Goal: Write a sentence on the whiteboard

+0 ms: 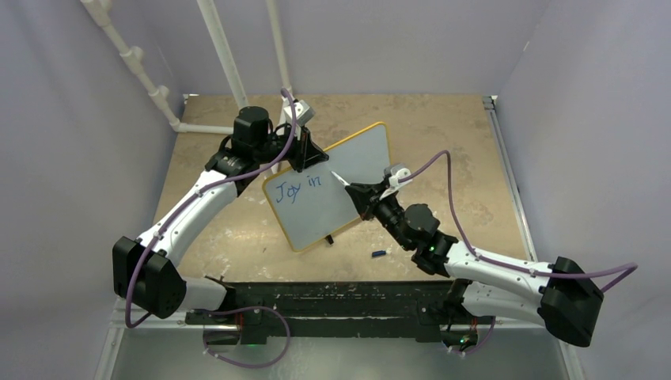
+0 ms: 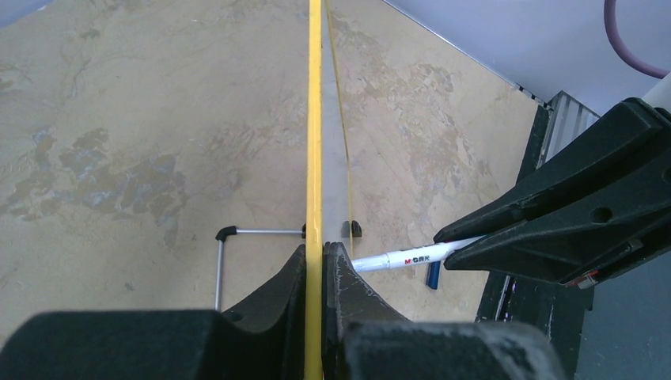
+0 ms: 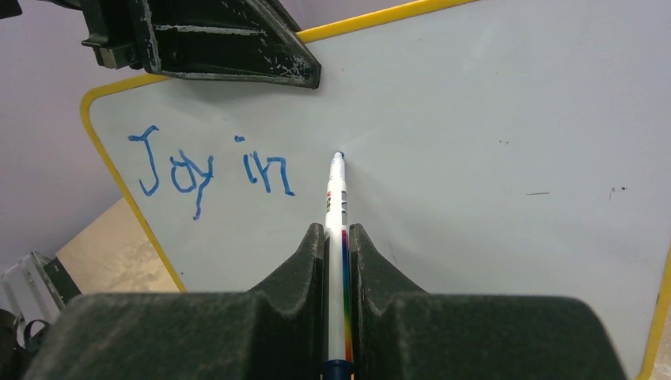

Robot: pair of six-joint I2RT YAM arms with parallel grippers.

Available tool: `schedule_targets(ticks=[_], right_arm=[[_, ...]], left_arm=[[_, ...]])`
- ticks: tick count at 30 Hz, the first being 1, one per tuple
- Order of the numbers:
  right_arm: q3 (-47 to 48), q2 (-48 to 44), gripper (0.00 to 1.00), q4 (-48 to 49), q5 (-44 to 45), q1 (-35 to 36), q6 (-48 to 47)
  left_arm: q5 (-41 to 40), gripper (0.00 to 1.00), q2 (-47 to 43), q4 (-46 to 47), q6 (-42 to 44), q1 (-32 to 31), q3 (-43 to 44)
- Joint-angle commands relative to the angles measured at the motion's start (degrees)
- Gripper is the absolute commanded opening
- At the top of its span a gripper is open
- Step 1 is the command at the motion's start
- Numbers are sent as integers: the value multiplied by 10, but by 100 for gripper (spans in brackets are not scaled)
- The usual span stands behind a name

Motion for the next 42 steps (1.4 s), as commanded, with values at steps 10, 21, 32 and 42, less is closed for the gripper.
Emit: schedule_targets(ticks=[10,21,32,42], right_arm=[[10,7,0,2,-27,-2,-11],[-2,4,0,-23,-13,-2,11],[-13,-17,0,-46,5,-2,26],[3,-16,0,-19,7,-1,10]], left_arm=[[2,0,-4,27,30,1,-3],[1,0,-5,27,31,1,-4],[1,0,-5,27,31,1,-5],[1,0,-6,27,32,2,-4]])
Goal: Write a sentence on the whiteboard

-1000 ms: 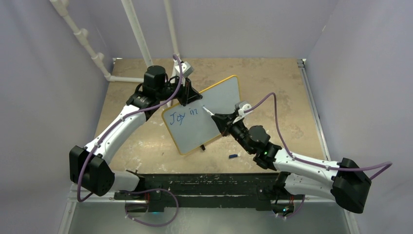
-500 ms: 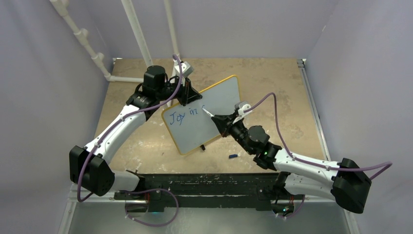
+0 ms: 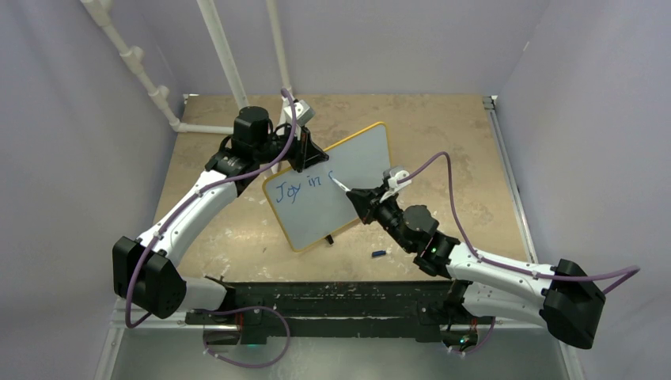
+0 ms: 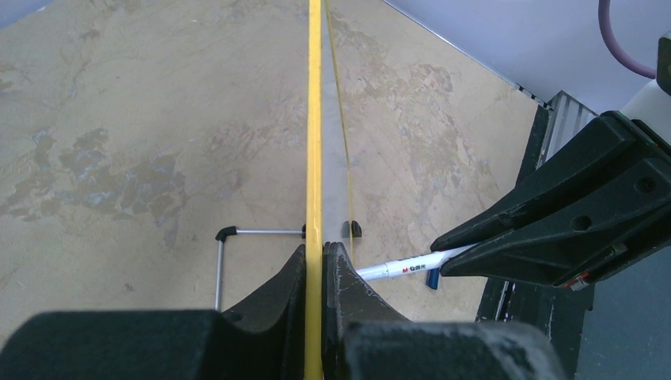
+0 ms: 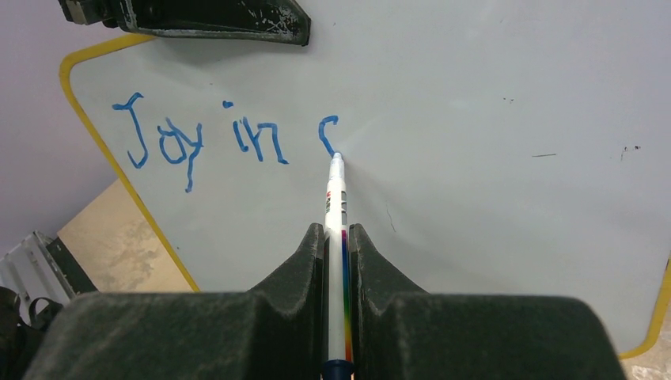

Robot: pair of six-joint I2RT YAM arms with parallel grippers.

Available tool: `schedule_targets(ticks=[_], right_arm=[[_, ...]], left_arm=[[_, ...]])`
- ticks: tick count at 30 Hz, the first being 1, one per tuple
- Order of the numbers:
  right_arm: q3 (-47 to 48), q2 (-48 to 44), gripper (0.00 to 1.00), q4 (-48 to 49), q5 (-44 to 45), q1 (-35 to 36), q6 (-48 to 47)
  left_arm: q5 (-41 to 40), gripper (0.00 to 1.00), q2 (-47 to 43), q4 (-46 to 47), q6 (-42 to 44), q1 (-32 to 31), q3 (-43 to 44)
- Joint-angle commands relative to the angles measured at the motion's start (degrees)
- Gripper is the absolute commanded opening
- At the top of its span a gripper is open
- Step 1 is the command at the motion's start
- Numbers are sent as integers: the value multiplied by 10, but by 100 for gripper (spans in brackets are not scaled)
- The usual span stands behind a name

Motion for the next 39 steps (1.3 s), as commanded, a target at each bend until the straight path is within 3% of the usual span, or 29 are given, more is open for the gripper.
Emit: schedule_targets(ticks=[1,26,39], right_arm=[[14,-2,0,27,16,-2,-13],[34,10,0,65,16,-2,-30],[1,12,0,40,23,-2,-7]], left_arm=[[0,0,-5,25,32,1,-4],[3,0,-6,26,33,1,-7],[3,0,-6,25,34,1,-7]])
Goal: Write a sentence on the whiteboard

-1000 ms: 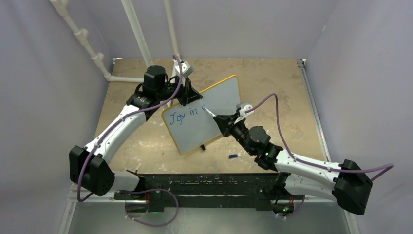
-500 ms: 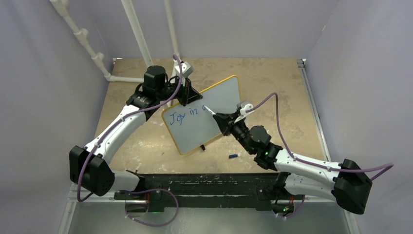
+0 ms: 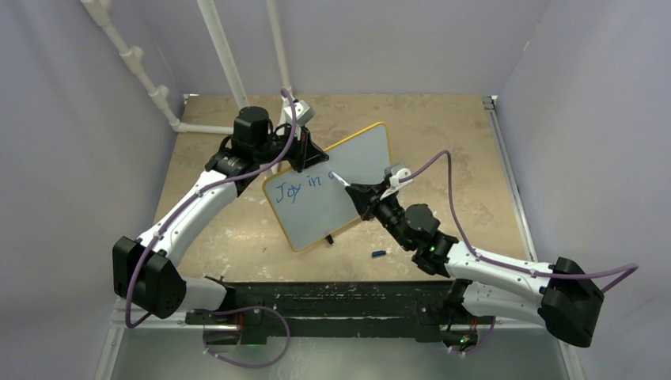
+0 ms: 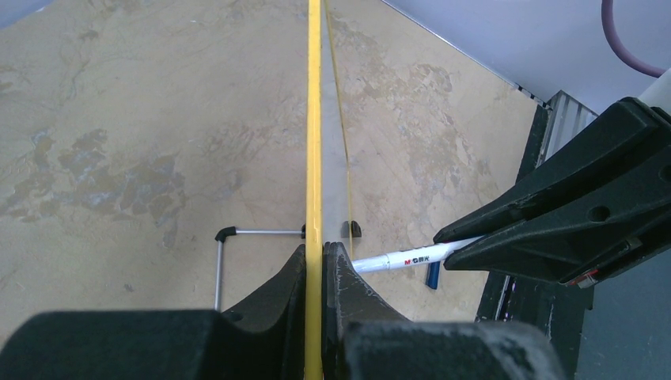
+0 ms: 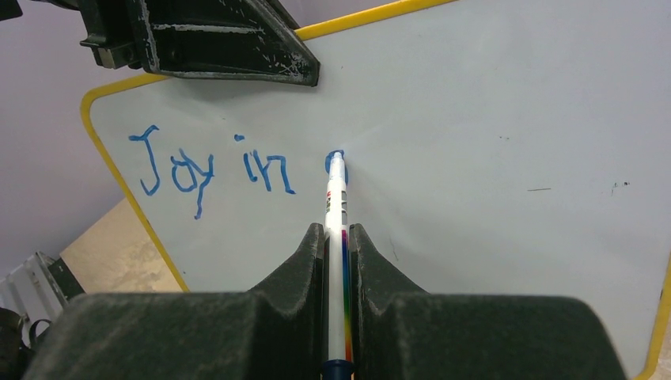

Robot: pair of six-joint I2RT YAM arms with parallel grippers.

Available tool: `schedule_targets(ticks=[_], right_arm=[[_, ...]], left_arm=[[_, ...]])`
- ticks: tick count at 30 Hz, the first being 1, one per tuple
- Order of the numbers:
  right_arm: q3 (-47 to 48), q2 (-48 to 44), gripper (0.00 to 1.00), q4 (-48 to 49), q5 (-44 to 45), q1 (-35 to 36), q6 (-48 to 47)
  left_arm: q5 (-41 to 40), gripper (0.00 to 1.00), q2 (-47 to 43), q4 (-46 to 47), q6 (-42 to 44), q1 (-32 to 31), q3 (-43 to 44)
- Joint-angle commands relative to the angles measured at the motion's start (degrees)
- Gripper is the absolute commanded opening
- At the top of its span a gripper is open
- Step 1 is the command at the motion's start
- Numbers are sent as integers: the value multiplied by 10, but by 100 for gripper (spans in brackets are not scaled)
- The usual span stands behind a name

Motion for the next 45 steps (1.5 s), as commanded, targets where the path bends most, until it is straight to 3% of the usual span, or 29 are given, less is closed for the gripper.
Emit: schedule_targets(ticks=[1,25,45], right_arm=[[-8,2,0,-1,15,-2,10],[-10,-10,0,-15,48,-2,20],[-3,-71,0,-34,64,-2,-10]], left_arm=[[1,0,-6,24,34,1,-6],[4,0,-10,20,37,1,-11],[-4,0,-10,15,43,1,-15]])
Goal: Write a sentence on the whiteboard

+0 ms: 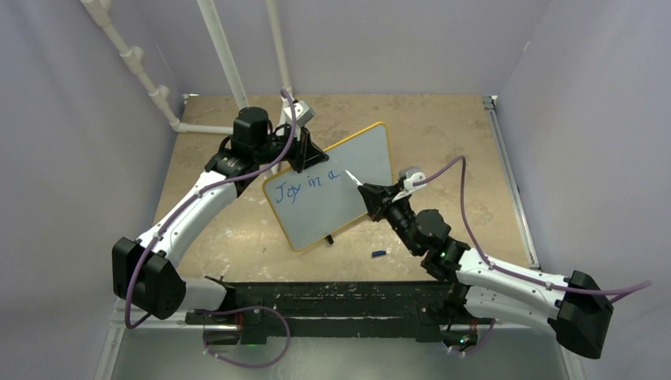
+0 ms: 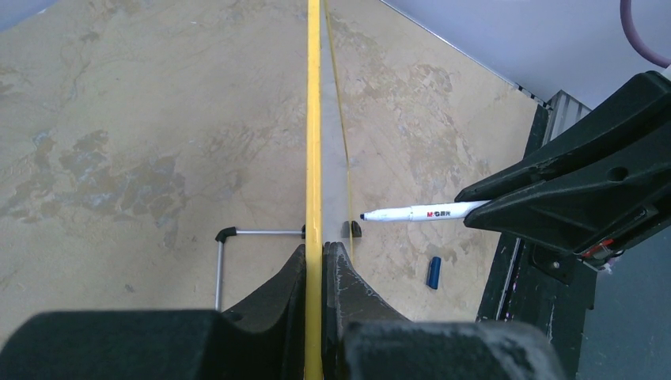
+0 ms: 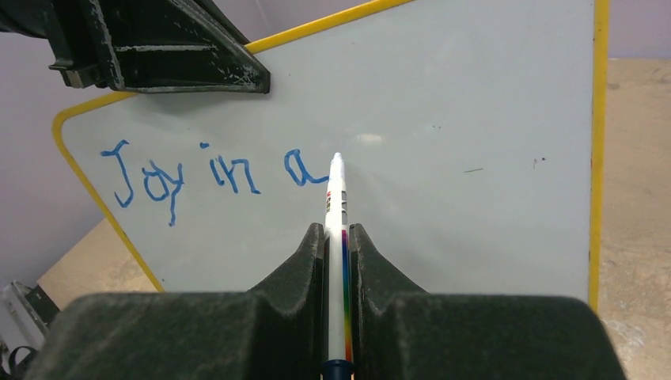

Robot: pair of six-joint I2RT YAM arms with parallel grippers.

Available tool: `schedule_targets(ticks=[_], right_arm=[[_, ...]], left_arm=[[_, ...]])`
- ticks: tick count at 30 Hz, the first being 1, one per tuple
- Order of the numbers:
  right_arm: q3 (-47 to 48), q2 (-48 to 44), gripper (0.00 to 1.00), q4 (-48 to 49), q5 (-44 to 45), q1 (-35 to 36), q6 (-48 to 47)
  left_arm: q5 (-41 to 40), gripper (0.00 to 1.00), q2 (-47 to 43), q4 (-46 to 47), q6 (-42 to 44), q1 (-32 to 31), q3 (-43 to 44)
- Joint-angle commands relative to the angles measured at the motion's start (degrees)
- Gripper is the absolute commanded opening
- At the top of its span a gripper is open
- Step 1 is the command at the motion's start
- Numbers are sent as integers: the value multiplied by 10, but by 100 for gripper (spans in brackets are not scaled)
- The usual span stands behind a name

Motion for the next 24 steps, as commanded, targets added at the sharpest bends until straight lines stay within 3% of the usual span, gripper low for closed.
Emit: schedule_targets(ticks=[1,24], right_arm=[[21,5,0,11,12,-2,-16],[45,60,0,69,-7,-2,-32]], left_arm=[[-3,0,-7,12,42,1,-12],[-1,0,-5,13,42,1,-11]])
